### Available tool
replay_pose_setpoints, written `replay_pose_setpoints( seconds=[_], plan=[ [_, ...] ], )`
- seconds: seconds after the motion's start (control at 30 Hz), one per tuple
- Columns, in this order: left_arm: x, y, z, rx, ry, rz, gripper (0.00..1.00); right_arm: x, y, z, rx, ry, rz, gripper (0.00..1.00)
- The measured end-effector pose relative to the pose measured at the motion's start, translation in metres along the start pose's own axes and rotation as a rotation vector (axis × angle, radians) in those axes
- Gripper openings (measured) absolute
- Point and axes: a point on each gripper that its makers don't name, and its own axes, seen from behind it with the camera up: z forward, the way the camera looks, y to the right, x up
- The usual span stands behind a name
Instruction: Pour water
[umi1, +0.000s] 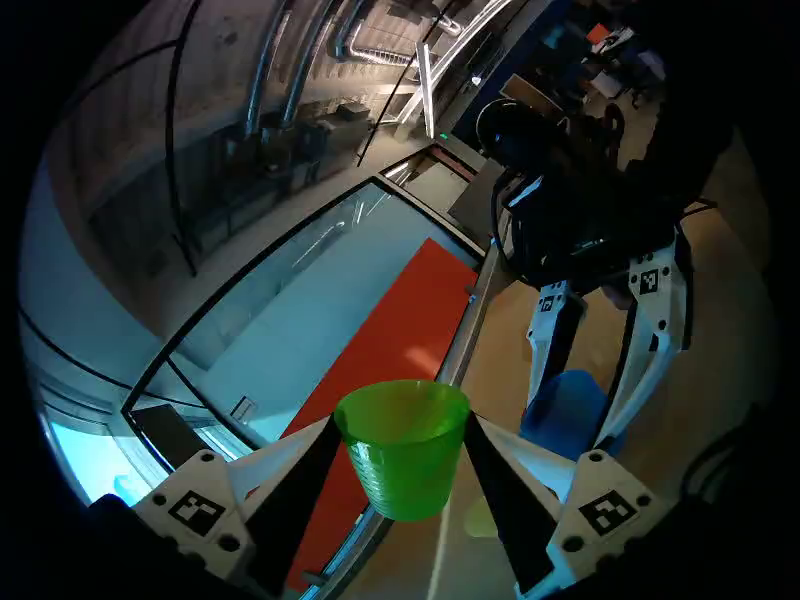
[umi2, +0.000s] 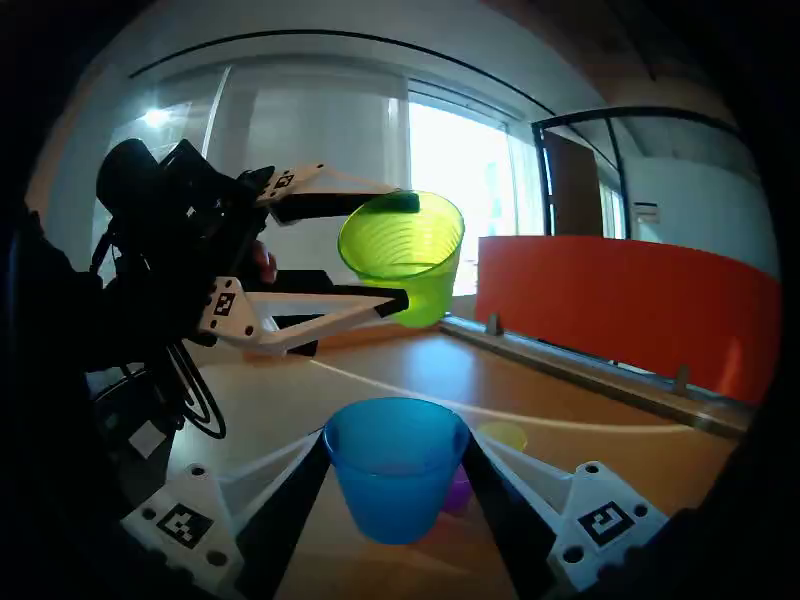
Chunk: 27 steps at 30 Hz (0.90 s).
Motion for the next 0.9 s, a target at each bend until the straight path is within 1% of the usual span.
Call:
replay_pose_setpoints(
  seconds=[0.5,0.9],
  plan=[
    [0.0019,0.0059,0.0007,-0.014,0.001,0.063,0.87,0.0014,0.0010,0.0016,-0.002,0.000,0.001,0.91],
    [0.0034,0.0074,0.0034,-0.018,-0.001,0.096,0.87,0.0023,0.0014,0.0016,-0.001,0.000,-0.001,0.91]
  ],
)
